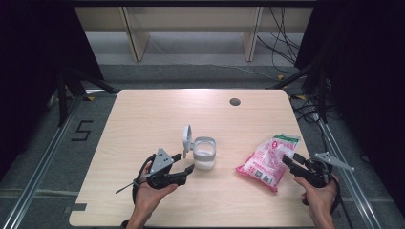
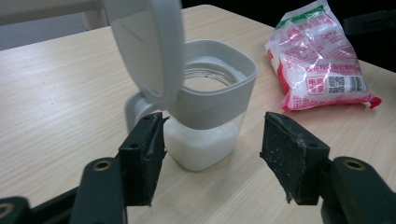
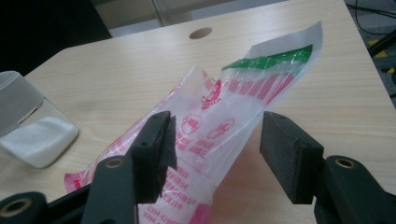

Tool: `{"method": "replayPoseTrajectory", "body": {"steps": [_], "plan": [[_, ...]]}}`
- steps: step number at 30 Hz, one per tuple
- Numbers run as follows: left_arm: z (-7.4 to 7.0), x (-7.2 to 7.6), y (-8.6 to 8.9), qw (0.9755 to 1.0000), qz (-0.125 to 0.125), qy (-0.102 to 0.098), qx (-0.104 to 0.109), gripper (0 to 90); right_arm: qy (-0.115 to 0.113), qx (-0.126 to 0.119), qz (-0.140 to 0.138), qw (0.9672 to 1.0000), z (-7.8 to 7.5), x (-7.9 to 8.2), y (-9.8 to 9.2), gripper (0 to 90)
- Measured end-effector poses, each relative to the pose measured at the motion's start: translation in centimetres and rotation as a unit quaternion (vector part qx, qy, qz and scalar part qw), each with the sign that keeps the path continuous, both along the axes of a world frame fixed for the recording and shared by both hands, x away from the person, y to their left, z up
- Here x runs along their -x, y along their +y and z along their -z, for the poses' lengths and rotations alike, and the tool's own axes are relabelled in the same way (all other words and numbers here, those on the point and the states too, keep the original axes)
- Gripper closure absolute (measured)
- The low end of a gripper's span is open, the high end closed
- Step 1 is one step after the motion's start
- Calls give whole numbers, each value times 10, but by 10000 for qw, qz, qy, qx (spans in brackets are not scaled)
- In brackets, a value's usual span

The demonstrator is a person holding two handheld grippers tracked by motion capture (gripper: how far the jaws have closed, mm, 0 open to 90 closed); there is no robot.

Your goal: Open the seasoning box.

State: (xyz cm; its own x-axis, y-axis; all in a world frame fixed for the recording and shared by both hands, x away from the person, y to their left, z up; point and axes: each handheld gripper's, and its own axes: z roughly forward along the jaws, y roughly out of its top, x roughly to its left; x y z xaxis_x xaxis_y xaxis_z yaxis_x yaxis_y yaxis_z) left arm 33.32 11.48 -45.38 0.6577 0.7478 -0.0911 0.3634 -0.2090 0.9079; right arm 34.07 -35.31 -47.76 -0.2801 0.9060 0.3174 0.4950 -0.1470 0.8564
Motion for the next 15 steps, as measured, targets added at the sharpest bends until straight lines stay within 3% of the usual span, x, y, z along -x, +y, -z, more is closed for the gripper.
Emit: {"method": "replayPoseTrajectory", "body": {"steps": [3,4,7,9,12,13,14,15], "plan": [[-1,-3,7,10000,28,-39,3,448,87,-26,112,9999,-3,6,0,438],[-1,-3,9,10000,24,-44,-30,476,-42,-38,55,10000,-1,7,-1,438],[-3,-3,13,9998,23,-147,-100,558,1,-81,-41,10000,-1,11,0,438],[-4,-3,16,9995,3,-234,-212,618,-80,28,-20,10000,-1,12,0,436],[-5,-4,21,9989,-28,-373,-297,723,1,139,-77,9999,-2,16,1,435],[-5,-5,23,9982,-84,-492,-328,734,-100,281,-56,9995,-2,16,0,434],[-5,-5,24,9977,-138,-561,-355,743,-76,91,-138,9998,-2,17,2,434],[-5,-5,25,9978,-176,-556,-322,768,-137,260,-200,9994,-2,18,1,434]]}}
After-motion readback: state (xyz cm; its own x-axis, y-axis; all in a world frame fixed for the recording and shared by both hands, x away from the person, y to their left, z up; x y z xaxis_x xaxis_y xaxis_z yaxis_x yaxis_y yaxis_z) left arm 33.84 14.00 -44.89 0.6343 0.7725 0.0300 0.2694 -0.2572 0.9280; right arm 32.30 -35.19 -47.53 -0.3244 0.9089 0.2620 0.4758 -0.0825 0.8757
